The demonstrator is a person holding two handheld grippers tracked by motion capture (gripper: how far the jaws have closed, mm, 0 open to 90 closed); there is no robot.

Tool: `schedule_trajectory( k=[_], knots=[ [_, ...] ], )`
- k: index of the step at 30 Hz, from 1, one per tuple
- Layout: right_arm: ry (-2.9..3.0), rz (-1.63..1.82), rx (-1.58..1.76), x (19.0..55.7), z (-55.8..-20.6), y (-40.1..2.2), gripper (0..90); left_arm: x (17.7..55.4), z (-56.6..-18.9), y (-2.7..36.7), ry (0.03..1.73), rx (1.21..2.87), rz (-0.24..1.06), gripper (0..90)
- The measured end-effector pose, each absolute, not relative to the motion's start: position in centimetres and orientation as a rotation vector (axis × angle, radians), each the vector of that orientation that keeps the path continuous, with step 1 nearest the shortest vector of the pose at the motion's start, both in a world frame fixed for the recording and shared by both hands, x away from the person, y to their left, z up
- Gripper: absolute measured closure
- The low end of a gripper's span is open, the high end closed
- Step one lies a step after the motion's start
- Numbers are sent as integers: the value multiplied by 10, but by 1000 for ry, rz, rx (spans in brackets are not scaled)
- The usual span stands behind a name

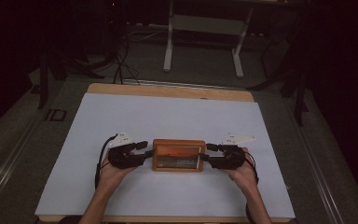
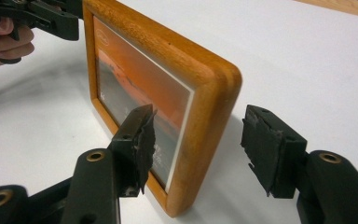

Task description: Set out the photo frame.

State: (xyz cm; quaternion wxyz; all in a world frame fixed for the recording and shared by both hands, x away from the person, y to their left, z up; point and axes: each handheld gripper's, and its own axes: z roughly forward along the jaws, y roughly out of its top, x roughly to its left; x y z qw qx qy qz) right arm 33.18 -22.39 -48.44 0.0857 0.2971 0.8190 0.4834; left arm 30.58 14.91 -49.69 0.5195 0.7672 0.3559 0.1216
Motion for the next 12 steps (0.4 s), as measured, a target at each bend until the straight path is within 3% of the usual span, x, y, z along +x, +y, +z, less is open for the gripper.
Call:
schedule_trajectory(
  k=[6, 12],
  knots=[
    [2433, 1453, 900, 333, -484, -232, 432, 307, -497, 156, 873, 1852, 331, 505],
    [2438, 1459, 892, 334, -483, -242, 432, 312, -502, 160, 963, 1936, 488, 490]
  ],
)
